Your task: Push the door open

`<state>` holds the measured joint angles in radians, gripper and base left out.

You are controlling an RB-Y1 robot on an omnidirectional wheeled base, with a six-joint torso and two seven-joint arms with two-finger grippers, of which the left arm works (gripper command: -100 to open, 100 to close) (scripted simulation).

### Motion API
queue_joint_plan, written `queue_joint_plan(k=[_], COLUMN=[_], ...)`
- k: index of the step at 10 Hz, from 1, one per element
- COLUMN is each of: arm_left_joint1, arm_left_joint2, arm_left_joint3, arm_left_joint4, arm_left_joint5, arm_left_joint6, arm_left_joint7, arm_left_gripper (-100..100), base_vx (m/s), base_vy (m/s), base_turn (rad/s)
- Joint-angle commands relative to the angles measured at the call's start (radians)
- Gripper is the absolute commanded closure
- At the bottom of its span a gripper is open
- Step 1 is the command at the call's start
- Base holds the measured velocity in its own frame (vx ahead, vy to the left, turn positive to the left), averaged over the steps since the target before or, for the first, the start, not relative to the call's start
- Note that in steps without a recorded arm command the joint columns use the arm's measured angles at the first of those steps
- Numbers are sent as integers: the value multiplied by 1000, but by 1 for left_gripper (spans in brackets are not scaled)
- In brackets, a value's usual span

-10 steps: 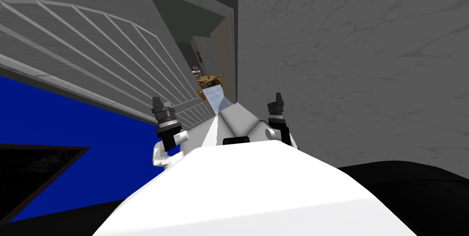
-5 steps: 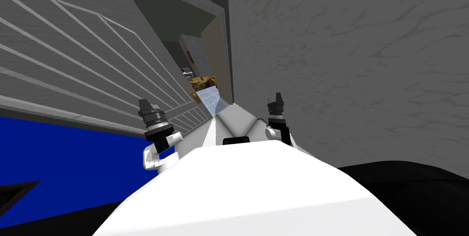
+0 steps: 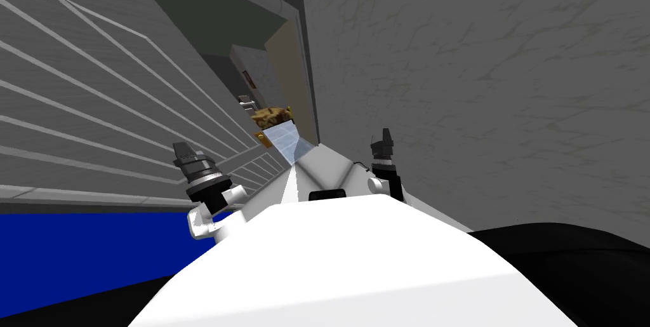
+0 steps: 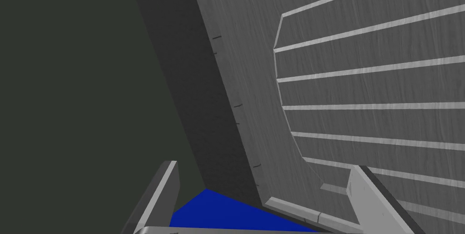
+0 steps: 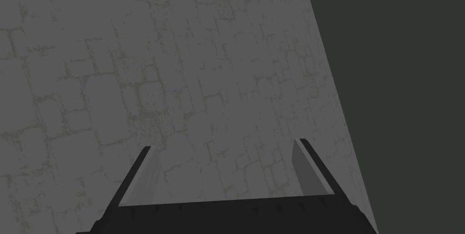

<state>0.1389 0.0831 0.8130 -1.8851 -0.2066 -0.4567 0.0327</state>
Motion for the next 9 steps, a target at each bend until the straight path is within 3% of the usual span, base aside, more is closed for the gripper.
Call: queue_joint_plan(k=[1, 9], arm_left_joint1=[-17, -116], arm_left_joint2=[6, 14], arm_left_joint3=[50, 294], arm_left_joint4=[20, 149], arm_left_joint5=[-8, -55], arm_left_joint6=[11, 34], arm_left_joint7=[6, 18], arm_left_gripper=[-100, -100], base_vx=[38, 31], base_vy=[72, 77], base_turn=[-206, -208])
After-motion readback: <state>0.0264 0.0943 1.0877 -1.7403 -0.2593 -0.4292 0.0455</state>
